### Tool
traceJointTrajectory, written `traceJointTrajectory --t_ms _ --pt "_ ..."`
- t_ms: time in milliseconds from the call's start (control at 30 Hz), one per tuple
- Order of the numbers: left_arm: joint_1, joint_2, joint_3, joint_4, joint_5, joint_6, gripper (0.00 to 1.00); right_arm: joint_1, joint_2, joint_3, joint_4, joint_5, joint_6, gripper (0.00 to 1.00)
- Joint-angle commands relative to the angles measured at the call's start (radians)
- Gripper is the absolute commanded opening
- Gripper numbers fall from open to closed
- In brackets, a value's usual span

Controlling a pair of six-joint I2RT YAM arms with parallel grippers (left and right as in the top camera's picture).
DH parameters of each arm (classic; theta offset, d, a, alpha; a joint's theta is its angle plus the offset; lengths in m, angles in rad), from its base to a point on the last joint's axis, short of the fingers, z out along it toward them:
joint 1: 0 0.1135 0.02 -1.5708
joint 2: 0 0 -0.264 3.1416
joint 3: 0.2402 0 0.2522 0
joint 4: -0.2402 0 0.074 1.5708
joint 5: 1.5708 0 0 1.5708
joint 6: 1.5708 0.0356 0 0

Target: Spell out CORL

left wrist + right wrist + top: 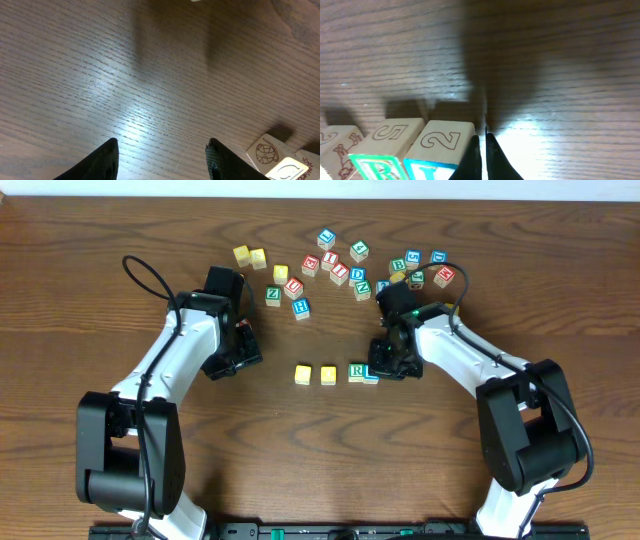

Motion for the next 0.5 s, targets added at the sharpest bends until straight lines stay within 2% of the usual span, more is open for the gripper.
traceJointTrajectory --t_ms 0,333,467 --pt "0.001 0.006 -0.005 -0.002 -0.005 -0.001 0.55 0.011 -0.007 -0.006 0.002 -0.001 0.024 0.01" --pt "0.000 0.006 -0.005 -0.003 0.001 -0.001 0.55 0.010 -0.007 -0.006 0.003 0.029 0.016 0.02" --pt "-0.002 0.006 -0.007 -0.002 0.064 -0.001 0.47 0.009 -0.007 -0.006 0.014 0.033 0.016 0.03"
